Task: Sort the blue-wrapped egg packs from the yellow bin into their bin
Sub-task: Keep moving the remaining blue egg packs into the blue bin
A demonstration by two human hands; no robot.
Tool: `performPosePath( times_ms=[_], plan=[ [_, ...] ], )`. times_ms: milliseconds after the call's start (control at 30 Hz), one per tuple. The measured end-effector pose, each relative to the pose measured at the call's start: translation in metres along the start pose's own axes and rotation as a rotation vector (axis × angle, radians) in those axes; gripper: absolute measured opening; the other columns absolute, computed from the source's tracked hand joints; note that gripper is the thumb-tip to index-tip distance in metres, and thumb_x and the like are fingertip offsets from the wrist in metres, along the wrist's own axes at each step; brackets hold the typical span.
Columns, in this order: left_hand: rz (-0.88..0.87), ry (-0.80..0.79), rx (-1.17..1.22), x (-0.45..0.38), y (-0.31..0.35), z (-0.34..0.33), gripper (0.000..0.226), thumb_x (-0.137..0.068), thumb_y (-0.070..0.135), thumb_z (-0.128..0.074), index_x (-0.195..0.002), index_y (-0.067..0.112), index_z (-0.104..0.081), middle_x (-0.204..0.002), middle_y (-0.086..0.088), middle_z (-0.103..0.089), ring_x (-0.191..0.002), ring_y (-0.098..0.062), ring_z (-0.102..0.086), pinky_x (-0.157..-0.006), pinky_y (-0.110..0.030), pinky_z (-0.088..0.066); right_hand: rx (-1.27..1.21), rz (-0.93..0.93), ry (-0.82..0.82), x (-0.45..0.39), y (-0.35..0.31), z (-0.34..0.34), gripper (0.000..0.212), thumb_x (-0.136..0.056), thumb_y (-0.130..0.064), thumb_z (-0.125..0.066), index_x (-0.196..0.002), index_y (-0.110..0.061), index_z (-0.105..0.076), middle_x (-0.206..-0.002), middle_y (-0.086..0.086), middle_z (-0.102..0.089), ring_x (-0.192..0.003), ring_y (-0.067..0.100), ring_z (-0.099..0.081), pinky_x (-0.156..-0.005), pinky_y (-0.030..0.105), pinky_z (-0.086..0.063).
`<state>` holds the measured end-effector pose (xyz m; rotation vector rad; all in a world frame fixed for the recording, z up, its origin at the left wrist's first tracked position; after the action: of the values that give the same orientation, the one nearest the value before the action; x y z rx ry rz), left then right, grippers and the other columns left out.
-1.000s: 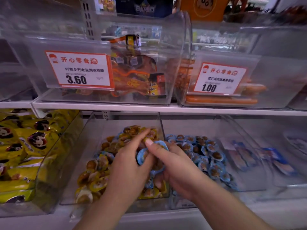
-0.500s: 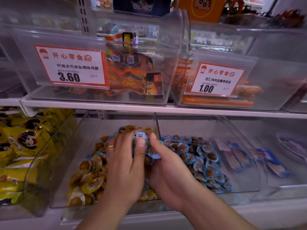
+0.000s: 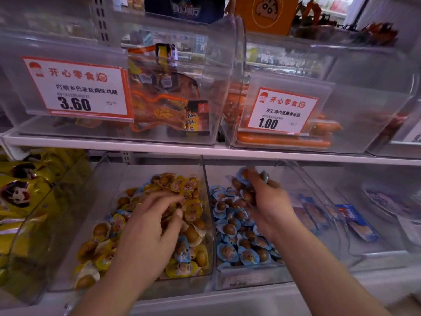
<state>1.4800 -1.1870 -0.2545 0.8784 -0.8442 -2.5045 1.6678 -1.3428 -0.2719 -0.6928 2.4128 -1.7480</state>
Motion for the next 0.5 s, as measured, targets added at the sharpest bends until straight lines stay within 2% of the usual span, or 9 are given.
performPosePath(
  times_ms=[33, 100, 133, 167, 200, 233, 300, 367, 500],
  plan=[
    [0.000, -0.041, -0.073, 0.001, -0.008, -0.002, 0.029, -0.093, 0.048, -0.050, -0.119, 0.042, -0.062, -0.117, 0.029, -0.049, -0.115, -0.003, -0.053, -0.092, -0.024, -0.041, 0.055, -0.001, 0.032, -0.012, 0.000, 0.008, 0.023, -0.098, -0.026, -0.062, -0.099, -0.003, -0.064, -0.103, 0.020, -0.075, -0.079, 0.024, -0.063, -0.056, 0.028, -0.050],
    [0.001, -0.194, -0.169, 0.005, -0.020, -0.015, 0.040, -0.087, 0.061, -0.051, -0.121, 0.043, -0.062, -0.115, 0.033, -0.045, -0.111, -0.001, -0.051, -0.091, -0.022, -0.041, 0.136, -0.062, -0.031, -0.029, 0.008, 0.010, 0.032, -0.095, -0.037, -0.064, -0.107, -0.007, -0.063, -0.107, 0.019, -0.069, -0.081, 0.023, -0.066, -0.072, 0.036, -0.054],
    [-0.007, -0.264, -0.203, 0.009, -0.024, -0.021, 0.052, -0.082, 0.071, -0.047, -0.127, 0.046, -0.058, -0.118, 0.035, -0.041, -0.112, 0.001, -0.047, -0.092, -0.021, -0.040, 0.179, -0.104, -0.099, -0.033, 0.014, 0.005, 0.042, -0.092, -0.047, -0.064, -0.114, -0.011, -0.062, -0.111, 0.013, -0.067, -0.089, 0.022, -0.069, -0.082, 0.040, -0.054],
    [-0.019, -0.305, -0.222, 0.012, -0.028, -0.025, 0.063, -0.078, 0.078, -0.043, -0.133, 0.048, -0.053, -0.122, 0.037, -0.037, -0.114, 0.003, -0.043, -0.094, -0.021, -0.039, 0.256, -0.138, -0.148, -0.035, 0.020, 0.000, 0.055, -0.088, -0.056, -0.064, -0.126, -0.016, -0.060, -0.124, 0.007, -0.063, -0.107, 0.021, -0.066, -0.095, 0.043, -0.050],
    [-0.024, -0.318, -0.219, 0.015, -0.031, -0.025, 0.070, -0.074, 0.081, -0.042, -0.136, 0.049, -0.050, -0.124, 0.038, -0.035, -0.116, 0.004, -0.041, -0.097, -0.021, -0.038, 0.362, -0.141, -0.147, -0.038, 0.024, 0.000, 0.067, -0.087, -0.062, -0.061, -0.138, -0.020, -0.053, -0.137, 0.001, -0.056, -0.125, 0.020, -0.056, -0.106, 0.045, -0.042],
    [-0.025, -0.316, -0.204, 0.016, -0.033, -0.024, 0.072, -0.072, 0.082, -0.047, -0.136, 0.050, -0.049, -0.125, 0.038, -0.033, -0.117, 0.004, -0.041, -0.099, -0.022, -0.038, 0.459, -0.110, -0.105, -0.042, 0.024, 0.002, 0.071, -0.089, -0.064, -0.058, -0.145, -0.020, -0.048, -0.145, -0.001, -0.051, -0.134, 0.022, -0.047, -0.109, 0.044, -0.036],
    [-0.054, -0.306, -0.207, 0.017, -0.031, -0.022, 0.066, -0.071, 0.076, -0.063, -0.132, 0.054, -0.051, -0.128, 0.037, -0.032, -0.118, 0.002, -0.042, -0.098, -0.022, -0.037, 0.535, -0.004, 0.039, -0.047, 0.015, 0.011, 0.062, -0.096, -0.055, -0.053, -0.143, -0.015, -0.051, -0.145, 0.003, -0.054, -0.133, 0.024, -0.048, -0.103, 0.039, -0.036],
    [-0.112, -0.329, -0.194, 0.020, -0.027, -0.025, 0.058, -0.072, 0.064, -0.075, -0.125, 0.056, -0.054, -0.130, 0.034, -0.034, -0.118, -0.003, -0.045, -0.099, -0.027, -0.038, 0.467, 0.039, 0.106, -0.049, 0.013, 0.017, 0.048, -0.100, -0.041, -0.051, -0.136, -0.011, -0.059, -0.135, 0.007, -0.063, -0.125, 0.023, -0.056, -0.099, 0.036, -0.039],
    [-0.150, -0.398, -0.239, 0.023, -0.021, -0.032, 0.045, -0.079, 0.063, -0.068, -0.119, 0.061, -0.047, -0.133, 0.037, -0.028, -0.119, -0.002, -0.038, -0.102, -0.031, -0.033, 0.365, 0.198, 0.129, -0.037, -0.003, 0.013, 0.025, -0.098, -0.020, -0.052, -0.110, -0.012, -0.073, -0.111, 0.006, -0.074, -0.101, 0.011, -0.067, -0.081, 0.024, -0.049]
  ],
)
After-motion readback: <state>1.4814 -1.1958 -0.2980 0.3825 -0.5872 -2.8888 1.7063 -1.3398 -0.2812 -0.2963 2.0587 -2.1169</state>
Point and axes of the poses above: each hand's wrist, its own x-axis away from the middle knuckle, its own z-axis out of the back of the hand, y = z × x, the point moved 9 cm from there along -x, towards the middle knuckle
